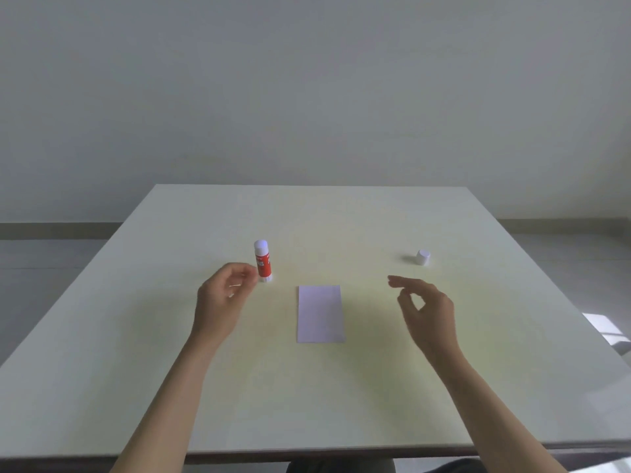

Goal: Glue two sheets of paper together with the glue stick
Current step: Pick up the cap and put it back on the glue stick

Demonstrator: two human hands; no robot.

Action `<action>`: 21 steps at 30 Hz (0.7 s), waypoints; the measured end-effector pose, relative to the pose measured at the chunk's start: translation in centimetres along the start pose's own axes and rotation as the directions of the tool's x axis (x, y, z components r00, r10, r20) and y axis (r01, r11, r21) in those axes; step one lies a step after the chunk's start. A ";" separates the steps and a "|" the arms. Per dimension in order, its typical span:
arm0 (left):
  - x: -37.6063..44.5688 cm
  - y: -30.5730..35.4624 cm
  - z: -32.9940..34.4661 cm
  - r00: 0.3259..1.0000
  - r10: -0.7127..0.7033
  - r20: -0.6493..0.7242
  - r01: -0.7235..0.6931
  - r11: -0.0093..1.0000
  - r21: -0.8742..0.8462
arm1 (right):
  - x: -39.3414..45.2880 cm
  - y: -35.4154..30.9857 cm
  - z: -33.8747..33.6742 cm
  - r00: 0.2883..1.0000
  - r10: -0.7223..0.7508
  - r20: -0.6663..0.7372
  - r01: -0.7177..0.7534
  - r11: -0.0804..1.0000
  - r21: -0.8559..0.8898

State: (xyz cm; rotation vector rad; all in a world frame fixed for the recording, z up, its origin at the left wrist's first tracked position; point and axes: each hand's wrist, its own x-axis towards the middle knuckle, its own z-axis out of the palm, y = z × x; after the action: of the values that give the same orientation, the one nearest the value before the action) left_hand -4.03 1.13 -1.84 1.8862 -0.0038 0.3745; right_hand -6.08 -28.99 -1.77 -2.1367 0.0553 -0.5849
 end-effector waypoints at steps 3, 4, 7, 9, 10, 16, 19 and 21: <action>0.7 -0.3 -0.3 0.981 -0.096 -0.166 0.086 0.994 -0.069 | 0.6 1.6 -0.9 0.984 0.178 -0.030 -0.174 0.980 0.092; 0.9 -0.4 -0.2 0.973 -0.125 -0.193 0.113 0.991 -0.071 | 0.8 2.2 -1.1 0.975 0.219 -0.035 -0.215 0.971 0.102; 1.6 -0.9 0.5 0.959 -0.226 -0.169 0.218 0.974 -0.064 | 1.1 3.3 -1.5 0.949 0.311 -0.045 -0.303 0.944 0.130; 1.9 -1.2 1.1 0.948 -0.292 -0.126 0.286 0.956 -0.059 | 1.3 3.8 -1.5 0.939 0.341 -0.049 -0.330 0.931 0.155; 2.0 -1.3 1.4 0.944 -0.313 -0.106 0.309 0.950 -0.055 | 1.3 4.0 -1.5 0.936 0.347 -0.049 -0.336 0.928 0.163; 2.5 -1.3 3.0 0.950 -0.300 -0.085 0.303 0.953 0.020 | 1.5 4.4 -1.2 0.926 0.368 -0.079 -0.351 0.920 0.171; 2.7 -1.2 3.6 0.955 -0.280 -0.099 0.286 0.957 0.054 | 1.8 4.6 -1.2 0.925 0.369 -0.086 -0.354 0.923 0.150; 2.8 -1.3 3.8 0.957 -0.265 -0.121 0.275 0.958 0.081 | 2.3 4.8 -1.1 0.926 0.362 -0.104 -0.351 0.930 0.110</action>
State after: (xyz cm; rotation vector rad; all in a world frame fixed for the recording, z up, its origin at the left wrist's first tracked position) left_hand -0.20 -1.47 -3.42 1.9280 0.3491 0.2928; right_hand -3.66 -33.25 -4.08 -1.9375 0.4693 -0.4905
